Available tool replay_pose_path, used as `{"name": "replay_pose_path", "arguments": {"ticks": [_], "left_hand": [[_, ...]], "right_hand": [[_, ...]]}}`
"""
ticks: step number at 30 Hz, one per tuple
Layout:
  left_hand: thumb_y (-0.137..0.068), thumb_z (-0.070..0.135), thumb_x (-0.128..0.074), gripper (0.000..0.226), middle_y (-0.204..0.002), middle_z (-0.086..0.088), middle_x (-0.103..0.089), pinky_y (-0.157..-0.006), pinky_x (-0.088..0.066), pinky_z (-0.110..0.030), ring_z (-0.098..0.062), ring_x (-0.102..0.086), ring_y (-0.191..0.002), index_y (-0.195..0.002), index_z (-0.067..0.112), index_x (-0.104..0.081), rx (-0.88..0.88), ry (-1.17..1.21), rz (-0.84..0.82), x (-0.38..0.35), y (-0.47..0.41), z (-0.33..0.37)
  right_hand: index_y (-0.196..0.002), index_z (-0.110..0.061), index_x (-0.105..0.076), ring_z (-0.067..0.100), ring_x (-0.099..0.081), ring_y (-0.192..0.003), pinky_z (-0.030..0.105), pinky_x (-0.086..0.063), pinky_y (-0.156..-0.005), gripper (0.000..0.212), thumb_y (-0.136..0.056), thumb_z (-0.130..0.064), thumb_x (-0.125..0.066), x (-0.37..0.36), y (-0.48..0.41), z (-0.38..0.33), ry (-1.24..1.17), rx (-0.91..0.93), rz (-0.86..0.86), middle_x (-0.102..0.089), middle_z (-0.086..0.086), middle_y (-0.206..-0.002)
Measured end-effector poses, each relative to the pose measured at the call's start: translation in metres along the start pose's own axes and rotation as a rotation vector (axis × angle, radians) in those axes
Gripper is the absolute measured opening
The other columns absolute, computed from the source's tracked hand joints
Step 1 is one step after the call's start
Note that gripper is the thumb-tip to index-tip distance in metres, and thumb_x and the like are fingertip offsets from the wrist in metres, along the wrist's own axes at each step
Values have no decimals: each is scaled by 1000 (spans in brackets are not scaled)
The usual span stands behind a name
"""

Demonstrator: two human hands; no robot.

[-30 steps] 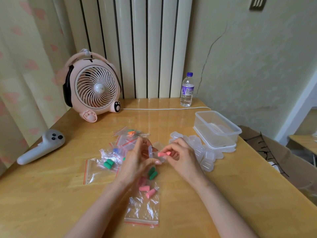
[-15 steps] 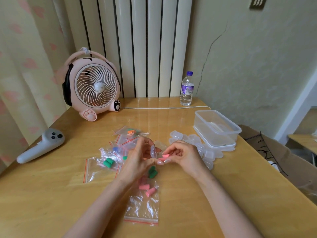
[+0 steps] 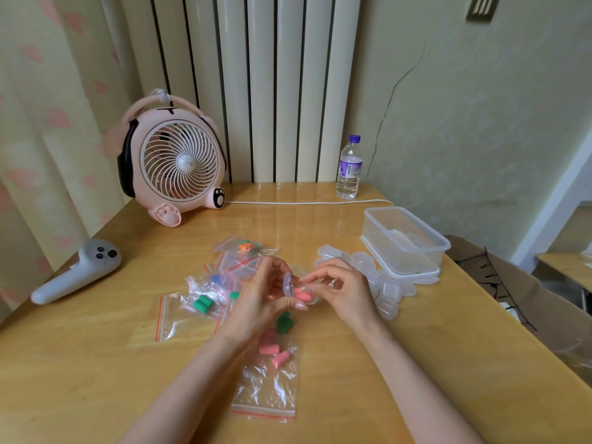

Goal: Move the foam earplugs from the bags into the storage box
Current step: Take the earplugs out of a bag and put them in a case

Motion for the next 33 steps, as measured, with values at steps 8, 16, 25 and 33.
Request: {"name": "replay_pose_path", "arguments": {"ticks": [8,16,25,33], "left_hand": [[-54,50,-78,55,-88,7,-59,-68,-41,-13,-4,-54,-79,-91,20,-51,-135,-139,24,-3,0,5],[-67,62,-65,50,-107,17,-53,-79,-44,-16,-5,-54,-95,-105,34,-49,-131,-240,55,-2,1,2],[-86,21,-65,17,-107,5,-57,-70,-45,-9,-4,-58,-89,-99,21,-55,-66,-250,75,-7,-11,16],[-87,24,-62,26,-115,-1,-57,-89,-44,-33,-18,-52,-109,-109,13,-55,86,-528,-67,-11,-21,9]], "right_hand": [[-107,-17,-56,8,-63,-66,20,-48,-59,42,-74,-42,-66,-10,9,-7,-258,-271,-224,-70,5,-82],[-107,-17,-56,12,-65,-67,27,-51,-74,36,-79,2,-69,-3,4,-1,-285,-250,-76,-64,5,-73],[-91,-16,-64,10,-64,-64,17,-51,-63,28,-77,7,-68,9,0,-2,-294,-260,23,-64,2,-68],[-79,-25,-62,14,-63,-72,28,-50,-66,19,-74,-12,-74,65,-15,2,-73,-243,402,-68,-3,-78]]}}
Point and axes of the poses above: each hand's wrist, its own y-axis away from the middle knuckle, its own x-axis out of the back of the hand, z = x × y, the point moved 3 cm from there along -y, towards the middle knuckle
